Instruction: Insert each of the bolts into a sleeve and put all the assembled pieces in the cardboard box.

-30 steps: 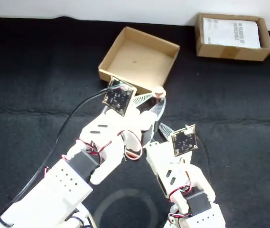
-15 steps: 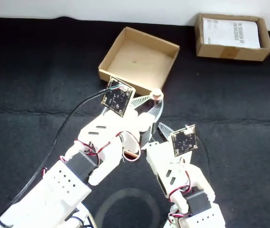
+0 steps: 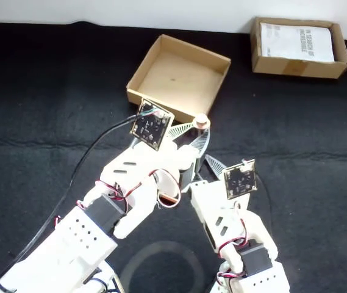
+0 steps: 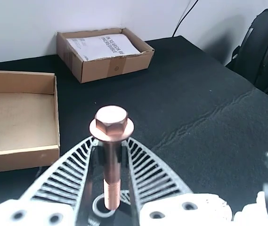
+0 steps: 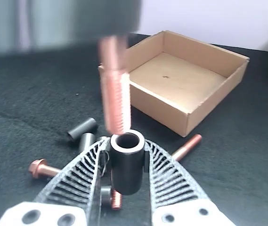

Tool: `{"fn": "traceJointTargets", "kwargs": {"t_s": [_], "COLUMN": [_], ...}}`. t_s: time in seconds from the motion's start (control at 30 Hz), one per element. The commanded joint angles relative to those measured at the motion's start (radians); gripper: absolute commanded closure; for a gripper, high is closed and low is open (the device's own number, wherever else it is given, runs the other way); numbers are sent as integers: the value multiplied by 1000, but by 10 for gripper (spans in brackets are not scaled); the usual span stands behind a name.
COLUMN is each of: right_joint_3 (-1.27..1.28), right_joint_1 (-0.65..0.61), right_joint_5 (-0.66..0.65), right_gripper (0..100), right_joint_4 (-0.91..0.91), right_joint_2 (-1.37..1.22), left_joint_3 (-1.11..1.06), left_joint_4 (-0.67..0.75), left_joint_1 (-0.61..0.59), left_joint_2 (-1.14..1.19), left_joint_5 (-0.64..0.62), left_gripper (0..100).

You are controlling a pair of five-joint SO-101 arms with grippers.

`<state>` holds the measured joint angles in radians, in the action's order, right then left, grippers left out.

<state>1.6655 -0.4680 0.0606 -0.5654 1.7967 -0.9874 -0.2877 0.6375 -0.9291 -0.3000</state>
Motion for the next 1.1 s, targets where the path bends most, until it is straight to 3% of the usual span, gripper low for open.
{"fn": "traceJointTargets", "kwargs": {"t_s": [0.0, 0.3, 0.43, 1.07], "right_joint_3": [59, 59, 59, 59], "right_joint_1": [27, 22, 22, 22], "right_joint_5": [3, 3, 3, 3], "right_gripper": [992, 992, 992, 992], "right_joint_4": [15, 13, 13, 13], "right_joint_2": [-2, -2, -2, -2], "left_joint_3": [-4, -7, -5, -82], "left_joint_4": [3, 98, 189, 199], "left_joint_1": [-10, -10, -2, -4], "left_joint_2": [-28, -24, -22, 27], "left_joint_5": [3, 5, 87, 66], "left_gripper": [991, 991, 991, 991]}}
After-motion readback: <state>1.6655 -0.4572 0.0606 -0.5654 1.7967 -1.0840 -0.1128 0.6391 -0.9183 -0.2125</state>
